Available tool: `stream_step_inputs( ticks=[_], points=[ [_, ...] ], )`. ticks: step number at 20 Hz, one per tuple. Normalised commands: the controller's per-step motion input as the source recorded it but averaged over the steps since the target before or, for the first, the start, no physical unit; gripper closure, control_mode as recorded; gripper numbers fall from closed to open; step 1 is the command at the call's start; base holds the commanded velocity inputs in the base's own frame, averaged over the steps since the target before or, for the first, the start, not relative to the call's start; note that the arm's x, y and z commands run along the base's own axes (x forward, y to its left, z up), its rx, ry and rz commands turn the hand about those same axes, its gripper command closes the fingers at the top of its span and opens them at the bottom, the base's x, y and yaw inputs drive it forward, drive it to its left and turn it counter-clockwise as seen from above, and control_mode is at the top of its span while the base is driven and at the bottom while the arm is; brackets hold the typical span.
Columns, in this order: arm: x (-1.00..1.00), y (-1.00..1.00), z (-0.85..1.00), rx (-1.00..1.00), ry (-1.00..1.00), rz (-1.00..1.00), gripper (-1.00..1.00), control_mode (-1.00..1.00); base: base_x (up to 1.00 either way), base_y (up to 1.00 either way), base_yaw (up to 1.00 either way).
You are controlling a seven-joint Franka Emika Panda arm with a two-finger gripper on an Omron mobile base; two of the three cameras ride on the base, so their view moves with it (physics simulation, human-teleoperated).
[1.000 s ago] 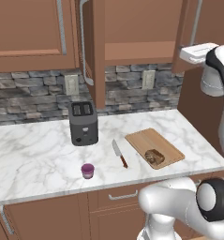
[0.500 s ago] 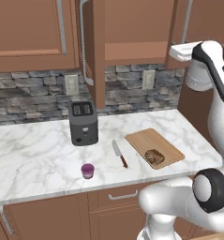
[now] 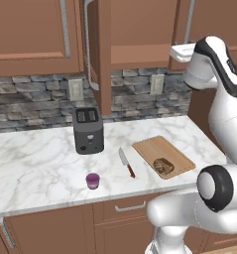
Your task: Pick the bread, place it on the cutting board, pick the jam, place it on the counter, and close the cabinet.
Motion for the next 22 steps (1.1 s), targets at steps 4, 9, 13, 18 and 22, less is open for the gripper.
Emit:
stream_step_inputs(
  ticks=[4, 9, 13, 18, 22],
  points=[
    [0.34, 0.0, 0.0, 0.0, -0.03, -0.05, -1.0, -1.0, 0.0, 0.0, 0.0],
    [0.37, 0.0, 0.0, 0.0, -0.03, -0.04, -1.0, -1.0, 0.0, 0.0, 0.0],
    [0.36, 0.0, 0.0, 0.0, -0.03, -0.04, -1.0, -1.0, 0.0, 0.0, 0.0],
    [0.34, 0.0, 0.0, 0.0, -0.02, -0.04, -1.0, -1.0, 0.0, 0.0, 0.0],
    [0.24, 0.0, 0.0, 0.0, 0.0, -0.03, -1.0, -1.0, 0.0, 0.0, 0.0]
  ],
)
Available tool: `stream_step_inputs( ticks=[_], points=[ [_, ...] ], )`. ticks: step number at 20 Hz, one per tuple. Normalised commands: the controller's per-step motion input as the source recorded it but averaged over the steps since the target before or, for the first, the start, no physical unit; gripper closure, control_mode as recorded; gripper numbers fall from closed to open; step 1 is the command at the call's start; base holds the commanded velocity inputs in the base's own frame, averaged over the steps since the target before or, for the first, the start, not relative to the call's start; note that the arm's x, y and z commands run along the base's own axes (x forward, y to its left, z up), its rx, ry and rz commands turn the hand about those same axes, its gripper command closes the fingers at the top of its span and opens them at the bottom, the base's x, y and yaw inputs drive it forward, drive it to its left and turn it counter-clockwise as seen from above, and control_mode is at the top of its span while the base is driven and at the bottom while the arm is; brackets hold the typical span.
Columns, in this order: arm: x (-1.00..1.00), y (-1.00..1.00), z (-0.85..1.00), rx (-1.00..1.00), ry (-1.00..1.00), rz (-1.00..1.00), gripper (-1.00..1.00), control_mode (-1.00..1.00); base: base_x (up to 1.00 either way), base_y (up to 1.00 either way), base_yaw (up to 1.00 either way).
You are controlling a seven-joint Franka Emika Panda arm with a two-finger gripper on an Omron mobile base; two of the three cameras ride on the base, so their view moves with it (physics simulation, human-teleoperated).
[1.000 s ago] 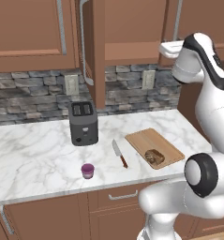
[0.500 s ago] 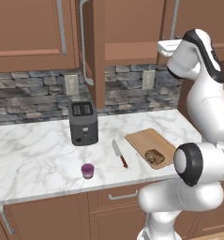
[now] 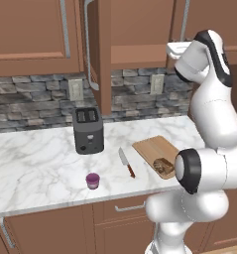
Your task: Pick the bread, place it on the cutting board, pick the jam, place it on the counter, and close the cabinet.
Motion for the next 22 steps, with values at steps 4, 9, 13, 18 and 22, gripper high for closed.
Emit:
stream_step_inputs(
  ticks=[4, 9, 13, 18, 22],
  points=[
    [0.18, 0.02, 0.0, 0.0, 0.0, -0.02, -1.0, -1.0, 0.0, 0.0, 0.0],
    [0.01, 0.0, 0.0, 0.0, -0.01, -0.01, -1.0, -1.0, 0.0, 0.0, 0.0],
    [0.0, 0.0, 0.0, 0.0, -0.03, 0.0, -1.0, -1.0, 0.0, 0.0, 0.0],
    [-0.04, 0.0, 0.0, 0.0, -0.05, 0.0, -1.0, -1.0, 0.0, 0.0, 0.0],
    [-0.13, 0.0, 0.0, 0.0, -0.04, 0.0, -1.0, -1.0, 0.0, 0.0, 0.0]
  ],
)
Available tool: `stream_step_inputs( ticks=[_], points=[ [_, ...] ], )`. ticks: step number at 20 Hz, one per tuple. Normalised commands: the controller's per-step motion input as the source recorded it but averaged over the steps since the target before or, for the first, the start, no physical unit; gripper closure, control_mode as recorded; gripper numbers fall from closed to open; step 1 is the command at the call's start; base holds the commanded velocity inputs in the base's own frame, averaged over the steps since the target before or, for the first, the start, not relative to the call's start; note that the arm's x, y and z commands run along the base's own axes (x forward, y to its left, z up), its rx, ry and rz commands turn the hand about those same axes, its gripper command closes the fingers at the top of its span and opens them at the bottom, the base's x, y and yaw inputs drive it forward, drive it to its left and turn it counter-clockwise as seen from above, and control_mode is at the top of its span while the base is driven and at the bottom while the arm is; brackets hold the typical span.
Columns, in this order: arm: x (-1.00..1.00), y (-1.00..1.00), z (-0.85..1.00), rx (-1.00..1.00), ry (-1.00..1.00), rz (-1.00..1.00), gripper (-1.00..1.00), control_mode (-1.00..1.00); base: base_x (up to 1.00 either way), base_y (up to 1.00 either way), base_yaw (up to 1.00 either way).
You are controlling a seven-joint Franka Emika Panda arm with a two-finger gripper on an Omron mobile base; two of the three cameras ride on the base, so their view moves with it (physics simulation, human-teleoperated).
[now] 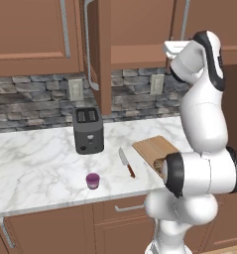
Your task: Pick the bread, place it on the cutting board, pick the jam, place it on the counter, and close the cabinet.
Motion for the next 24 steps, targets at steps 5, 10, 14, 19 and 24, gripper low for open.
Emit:
stream_step_inputs(
  ticks=[5, 10, 14, 19, 24],
  points=[
    [-0.23, 0.0, 0.0, 0.0, -0.04, 0.0, -1.0, -1.0, 0.0, 0.0, 0.0],
    [-0.27, 0.0, 0.0, 0.0, -0.01, 0.0, -1.0, -1.0, 0.0, 0.0, 0.0],
    [-0.32, 0.0, 0.0, 0.0, 0.0, -0.01, -1.0, -1.0, 0.0, 0.0, 0.0],
    [-0.42, -0.01, 0.04, 0.0, 0.0, -0.03, -1.0, -1.0, 0.0, 0.0, 0.0],
    [-0.43, -0.01, 0.08, 0.0, 0.0, -0.05, -1.0, -1.0, 0.0, 0.0, 0.0]
  ],
)
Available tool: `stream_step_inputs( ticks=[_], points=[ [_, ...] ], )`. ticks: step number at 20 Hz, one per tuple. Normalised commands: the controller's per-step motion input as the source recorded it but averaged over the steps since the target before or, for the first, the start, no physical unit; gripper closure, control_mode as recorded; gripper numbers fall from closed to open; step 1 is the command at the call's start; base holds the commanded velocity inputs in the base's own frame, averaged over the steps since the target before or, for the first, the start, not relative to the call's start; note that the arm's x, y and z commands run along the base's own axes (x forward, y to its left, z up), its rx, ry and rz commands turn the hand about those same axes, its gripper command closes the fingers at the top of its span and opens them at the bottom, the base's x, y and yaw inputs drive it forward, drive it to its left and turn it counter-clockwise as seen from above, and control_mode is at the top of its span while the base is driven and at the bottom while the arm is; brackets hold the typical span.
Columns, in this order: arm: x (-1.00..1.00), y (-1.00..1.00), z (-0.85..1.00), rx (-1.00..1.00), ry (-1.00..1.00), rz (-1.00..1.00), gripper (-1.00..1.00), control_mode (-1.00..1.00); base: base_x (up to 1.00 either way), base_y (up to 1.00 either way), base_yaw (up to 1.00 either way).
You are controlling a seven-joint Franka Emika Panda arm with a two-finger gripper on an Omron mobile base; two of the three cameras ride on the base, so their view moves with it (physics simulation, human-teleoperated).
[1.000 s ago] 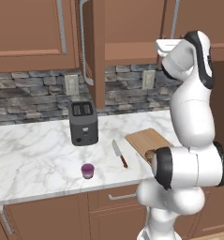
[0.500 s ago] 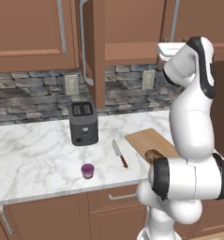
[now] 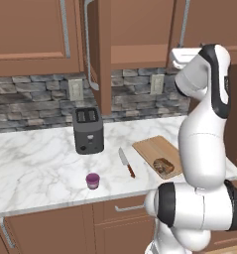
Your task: Pick the bread, place it on the cutting board, pick the jam, place it on the counter, and close the cabinet.
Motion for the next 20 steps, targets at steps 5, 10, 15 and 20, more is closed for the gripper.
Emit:
stream_step_inputs(
  ticks=[5, 10, 15, 20],
  points=[
    [-0.35, 0.0, 0.1, 0.0, 0.0, -0.07, -1.0, -1.0, 0.0, 0.0, 0.0],
    [-0.31, 0.0, 0.18, 0.0, 0.0, -0.08, -1.0, -1.0, 0.0, 0.0, 0.0],
    [-0.36, 0.0, 0.17, 0.0, 0.0, -0.08, -1.0, -1.0, 0.0, 0.0, 0.0],
    [-0.37, 0.0, 0.14, 0.0, 0.0, -0.07, -1.0, -1.0, 0.0, 0.0, 0.0]
  ],
)
